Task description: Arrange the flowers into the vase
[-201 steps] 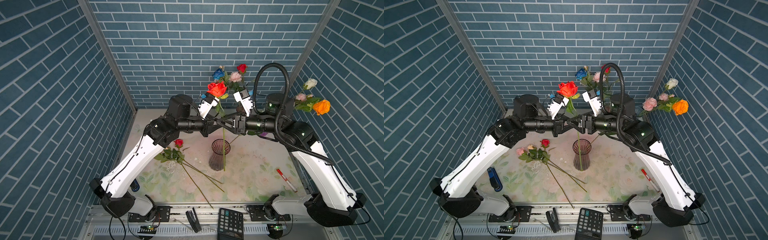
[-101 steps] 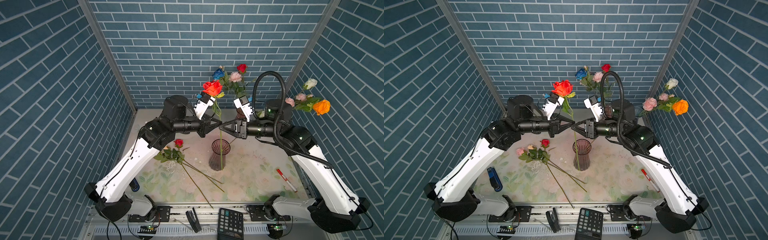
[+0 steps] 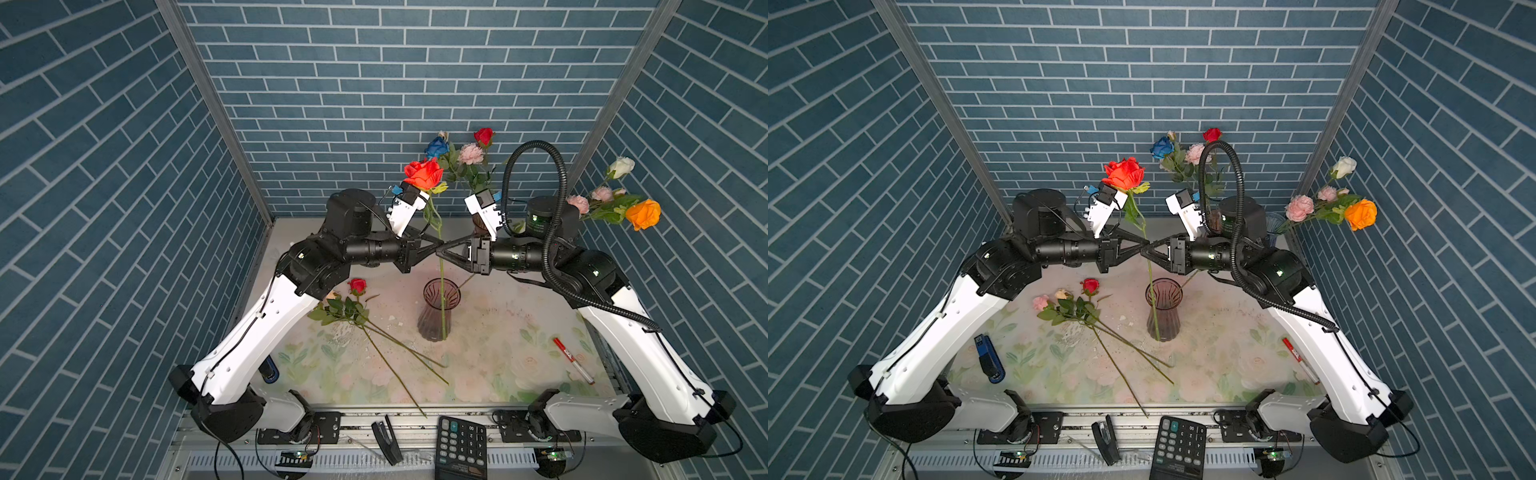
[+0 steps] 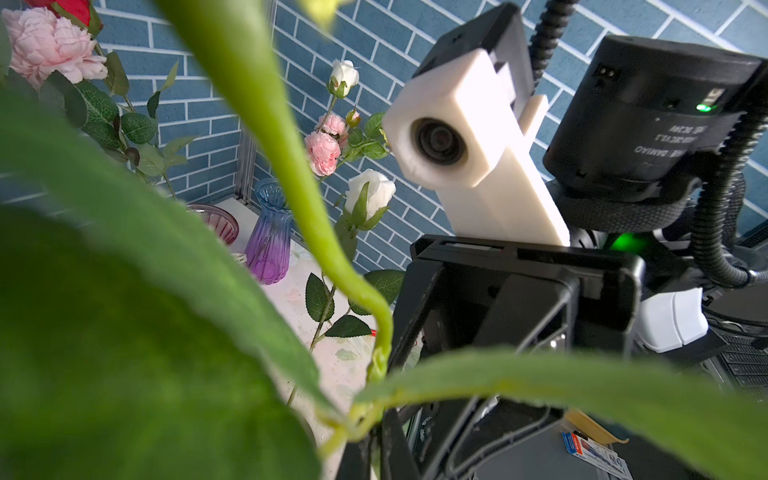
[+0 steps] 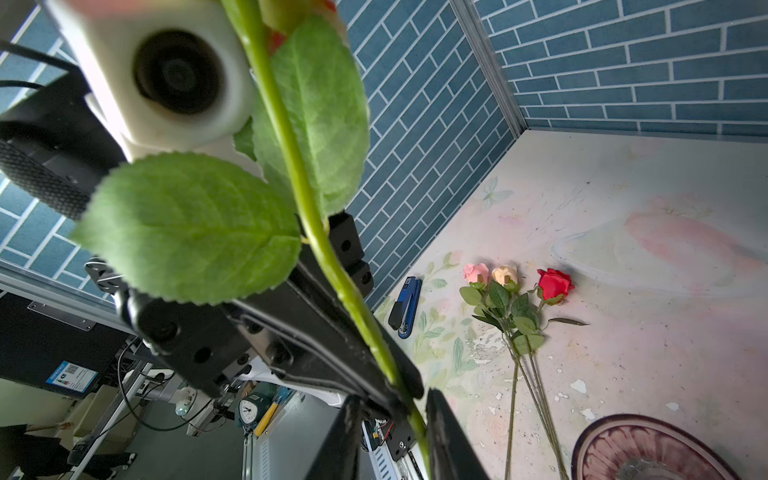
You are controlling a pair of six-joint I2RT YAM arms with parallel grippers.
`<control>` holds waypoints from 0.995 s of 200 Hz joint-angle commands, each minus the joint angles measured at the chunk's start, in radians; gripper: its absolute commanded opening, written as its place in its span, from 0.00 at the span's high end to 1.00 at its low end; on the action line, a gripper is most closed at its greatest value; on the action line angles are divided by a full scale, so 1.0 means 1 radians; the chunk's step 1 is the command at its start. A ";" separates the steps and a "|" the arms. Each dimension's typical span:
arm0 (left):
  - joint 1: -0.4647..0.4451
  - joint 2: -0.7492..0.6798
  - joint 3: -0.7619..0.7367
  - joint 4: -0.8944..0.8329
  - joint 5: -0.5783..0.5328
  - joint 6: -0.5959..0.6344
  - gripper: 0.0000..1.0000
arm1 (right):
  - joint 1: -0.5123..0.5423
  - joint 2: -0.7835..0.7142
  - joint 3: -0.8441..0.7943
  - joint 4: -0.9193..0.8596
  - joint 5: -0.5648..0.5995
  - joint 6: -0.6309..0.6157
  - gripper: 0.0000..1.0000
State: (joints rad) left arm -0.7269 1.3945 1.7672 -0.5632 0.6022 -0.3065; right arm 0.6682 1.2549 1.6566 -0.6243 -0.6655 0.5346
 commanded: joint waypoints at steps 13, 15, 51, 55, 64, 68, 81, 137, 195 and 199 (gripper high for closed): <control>-0.002 -0.003 0.031 0.036 0.019 -0.005 1.00 | 0.000 0.015 0.027 -0.029 0.016 -0.028 0.80; -0.003 -0.004 0.031 0.036 0.019 -0.004 1.00 | 0.001 0.015 0.027 -0.029 0.015 -0.027 0.80; -0.002 -0.002 0.043 0.046 0.019 -0.020 1.00 | 0.000 0.018 0.020 -0.035 0.001 -0.034 0.71; -0.002 0.001 0.047 0.044 0.018 -0.019 1.00 | -0.001 0.018 0.021 -0.043 0.006 -0.041 0.71; -0.003 0.006 0.060 0.032 0.019 -0.017 1.00 | -0.002 0.018 0.022 -0.058 0.020 -0.058 0.70; -0.002 0.009 0.064 0.026 0.020 -0.017 1.00 | 0.001 0.018 0.024 -0.065 0.026 -0.064 0.71; -0.002 0.007 0.069 0.015 0.019 -0.012 1.00 | 0.001 0.024 0.036 -0.079 0.038 -0.077 0.78; 0.000 -0.010 0.055 0.014 0.012 -0.005 1.00 | 0.001 0.043 0.077 -0.097 0.039 -0.076 1.00; 0.061 -0.059 -0.007 0.039 -0.023 -0.053 0.44 | 0.001 0.055 0.192 -0.191 0.174 -0.158 1.00; 0.067 -0.062 -0.011 0.038 -0.023 -0.057 0.43 | -0.002 0.057 0.202 -0.194 0.187 -0.166 1.00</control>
State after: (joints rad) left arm -0.6975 1.3716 1.7798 -0.5648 0.5808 -0.3378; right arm 0.6655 1.3071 1.7889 -0.7624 -0.5659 0.4431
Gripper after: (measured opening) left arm 0.546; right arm 0.041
